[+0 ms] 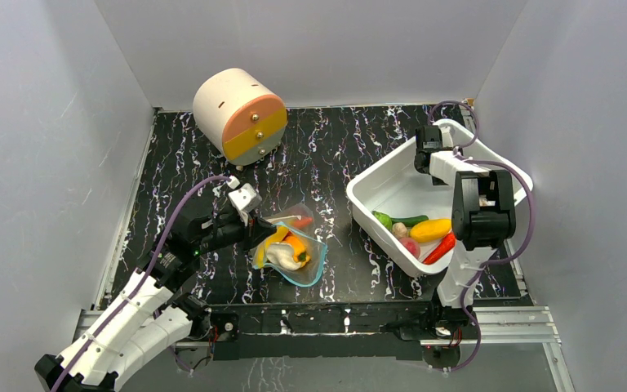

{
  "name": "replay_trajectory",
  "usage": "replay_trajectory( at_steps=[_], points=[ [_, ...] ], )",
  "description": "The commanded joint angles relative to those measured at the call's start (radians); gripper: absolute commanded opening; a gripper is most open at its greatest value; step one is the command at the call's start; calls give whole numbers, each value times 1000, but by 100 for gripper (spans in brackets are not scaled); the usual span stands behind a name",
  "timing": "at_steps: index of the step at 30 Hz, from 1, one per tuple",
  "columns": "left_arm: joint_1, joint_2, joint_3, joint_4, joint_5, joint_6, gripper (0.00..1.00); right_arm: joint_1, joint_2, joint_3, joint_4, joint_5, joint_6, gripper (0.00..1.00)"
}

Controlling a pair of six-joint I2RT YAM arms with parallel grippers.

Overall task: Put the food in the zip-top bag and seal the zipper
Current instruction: Pick up the fake vegetable from the bin.

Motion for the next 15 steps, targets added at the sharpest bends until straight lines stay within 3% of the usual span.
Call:
replay_trajectory(
  at_steps=[1,8,15],
  points=[
    [-5,-8,1,5,-12,11,0,-1,45,47,83,-16,-46,44],
    [-5,-8,1,3,-19,13,0,-1,83,60,169,-45,-120,39],
    [-4,-10,2,5,-26,14,0,-37,120,134,120,-93,-113,39]
  ],
)
